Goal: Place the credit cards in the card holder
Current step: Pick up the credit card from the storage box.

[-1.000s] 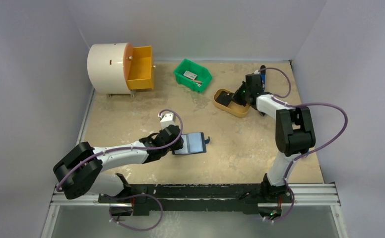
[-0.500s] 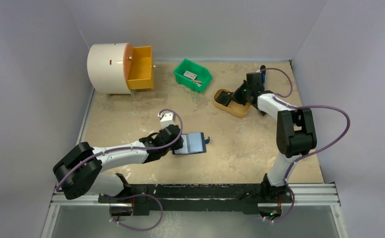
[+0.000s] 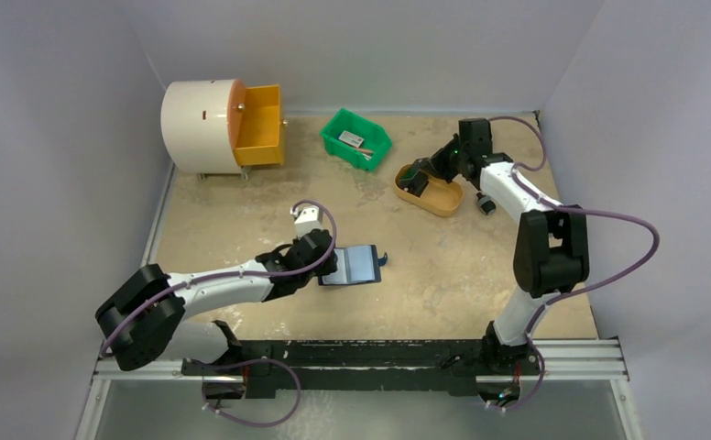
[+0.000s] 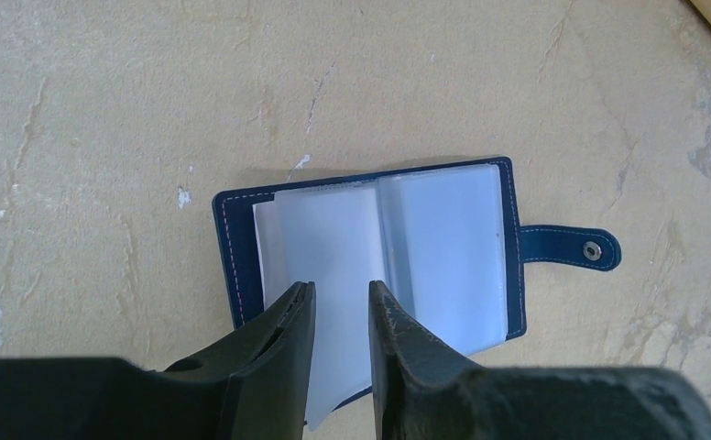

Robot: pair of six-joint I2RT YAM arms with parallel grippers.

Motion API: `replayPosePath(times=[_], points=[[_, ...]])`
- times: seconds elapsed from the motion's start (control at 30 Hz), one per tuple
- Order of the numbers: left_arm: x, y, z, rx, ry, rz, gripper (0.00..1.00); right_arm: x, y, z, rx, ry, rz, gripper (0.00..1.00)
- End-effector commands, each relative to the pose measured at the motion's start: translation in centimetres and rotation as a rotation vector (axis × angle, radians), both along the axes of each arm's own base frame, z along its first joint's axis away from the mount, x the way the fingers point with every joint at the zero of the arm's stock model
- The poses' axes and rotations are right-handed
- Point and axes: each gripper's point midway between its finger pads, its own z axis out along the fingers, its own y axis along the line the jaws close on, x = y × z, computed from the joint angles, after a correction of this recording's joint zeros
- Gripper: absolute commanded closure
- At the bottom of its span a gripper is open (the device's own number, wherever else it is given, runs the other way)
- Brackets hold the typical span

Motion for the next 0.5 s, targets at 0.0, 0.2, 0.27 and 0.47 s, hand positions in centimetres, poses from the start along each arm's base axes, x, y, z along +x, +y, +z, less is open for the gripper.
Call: replayPosePath(times=[0.0, 0.2, 0.27, 0.47], points=[[1.2, -0.8, 2.9, -0.031, -0.068, 0.007, 0.73, -0.2, 0.0, 3.2, 0.069, -0.015, -0.032, 1.0], [1.3, -0.6, 3.9, -0.031, -0.083, 0.011, 0.73, -1.0, 0.7, 5.5, 0.138, -0.052, 0.002, 1.0], [1.3, -0.4, 4.3, -0.033, -0.091, 0.016, 0.73, -1.1, 0.3, 6.9, 0.096, -0.109, 0.02, 1.0], [1.2, 0.3, 5.7, -0.042, -0.114, 0.037, 0.73, -5.4, 2.4, 10.8, -0.066, -0.268, 0.296, 1.0]])
